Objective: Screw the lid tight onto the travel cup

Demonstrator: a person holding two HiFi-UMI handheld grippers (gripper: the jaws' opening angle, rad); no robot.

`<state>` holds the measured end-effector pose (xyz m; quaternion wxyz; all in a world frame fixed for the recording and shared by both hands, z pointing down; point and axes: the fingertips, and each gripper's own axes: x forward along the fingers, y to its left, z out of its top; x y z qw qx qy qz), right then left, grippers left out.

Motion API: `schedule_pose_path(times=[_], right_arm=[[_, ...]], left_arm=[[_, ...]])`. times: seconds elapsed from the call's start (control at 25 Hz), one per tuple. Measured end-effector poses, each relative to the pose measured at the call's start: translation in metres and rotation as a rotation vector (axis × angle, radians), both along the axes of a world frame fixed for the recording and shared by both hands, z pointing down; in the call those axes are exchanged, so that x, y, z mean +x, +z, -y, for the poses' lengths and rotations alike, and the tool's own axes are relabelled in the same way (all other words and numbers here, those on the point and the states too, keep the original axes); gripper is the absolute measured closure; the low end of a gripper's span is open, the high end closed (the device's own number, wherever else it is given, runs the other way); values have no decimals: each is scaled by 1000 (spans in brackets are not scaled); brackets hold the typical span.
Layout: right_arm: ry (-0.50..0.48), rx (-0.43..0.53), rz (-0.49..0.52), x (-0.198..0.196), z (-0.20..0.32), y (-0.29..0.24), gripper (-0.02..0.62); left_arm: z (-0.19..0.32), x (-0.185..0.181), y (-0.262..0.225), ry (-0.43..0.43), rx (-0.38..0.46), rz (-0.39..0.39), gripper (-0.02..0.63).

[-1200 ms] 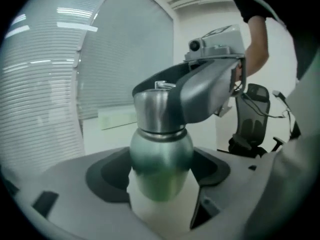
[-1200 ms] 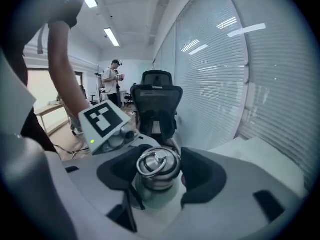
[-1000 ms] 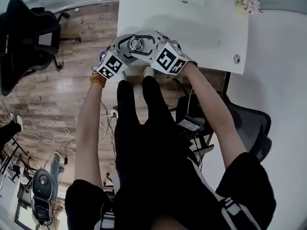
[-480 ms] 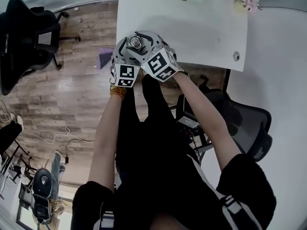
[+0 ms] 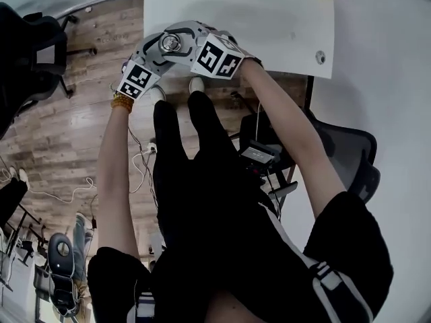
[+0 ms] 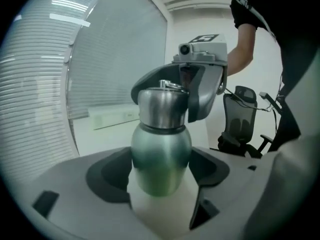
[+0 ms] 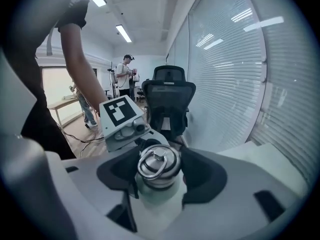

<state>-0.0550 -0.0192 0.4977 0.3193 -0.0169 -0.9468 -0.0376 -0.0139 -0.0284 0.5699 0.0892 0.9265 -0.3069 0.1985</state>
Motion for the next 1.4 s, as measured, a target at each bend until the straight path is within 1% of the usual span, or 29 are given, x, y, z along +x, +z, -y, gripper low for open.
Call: schedule_pose_path(times=[0.08,0.12,0.16,0.2,0.28,0.32,0.4,0.48,0.56,0.6,0.64,0.72,0.8,0.92,1.04,1.12,1.16,1.2,1.24,1.28,1.32,1.36,1.4], right_arm=[[10,-4,-2,2,0,-1,328],[31,-5,5,2,0,-3,301],[58,-7,18,1,0,-5,275],[86,-7,30,0,1,-8,272],[141,22,29,-3,2,-9,275],[174,43,21,-3,3,-7,278],[275,65,10,0,5,-3,278],[391,66,3,10,8,1,278],[476,52,6,18,11,1,297],[497,41,12,19,12,1,298],[500,33,17,18,12,1,330],[479,27,24,16,11,1,341],[450,17,32,14,11,2,342],[387,2,41,12,8,3,342],[300,-1,38,11,7,1,342],[249,-4,25,10,4,1,337],[232,-30,25,10,1,2,278],[233,-71,43,11,-2,0,222],[259,-110,78,15,-1,-6,219],[306,-127,119,22,5,-16,219],[360,-117,158,32,12,-30,219],[405,-81,195,44,19,-46,219],[434,-26,235,56,23,-66,222]], left_arm=[[-3,3,3,7,-12,24,250],[-4,2,5,-17,-19,32,240],[-6,0,6,-64,-26,30,218],[-8,-3,7,-128,-32,22,210],[-9,-6,7,-286,-39,11,210],[-10,-6,8,-366,-41,16,210],[-11,-3,8,-510,-44,45,210],[-9,-2,7,-617,-45,74,210],[-5,-3,6,-671,-37,97,229],[-4,-3,6,-672,-27,106,236],[-3,-3,6,-661,-14,112,268],[-2,-5,7,-625,4,109,268],[-1,-7,9,-585,4,91,267],[-4,-6,10,-493,0,57,267],[-3,-6,9,-381,6,53,267],[-2,-4,8,-333,-2,60,267],[-3,-2,9,-317,-12,65,260],[-6,-2,11,-306,-23,69,213],[-10,-4,12,-302,-34,73,196],[-17,-8,14,-301,-43,79,195],[-26,-15,14,-302,-50,85,195],[-38,-22,10,-300,-50,88,196],[-50,-29,-2,-297,-35,78,196]])
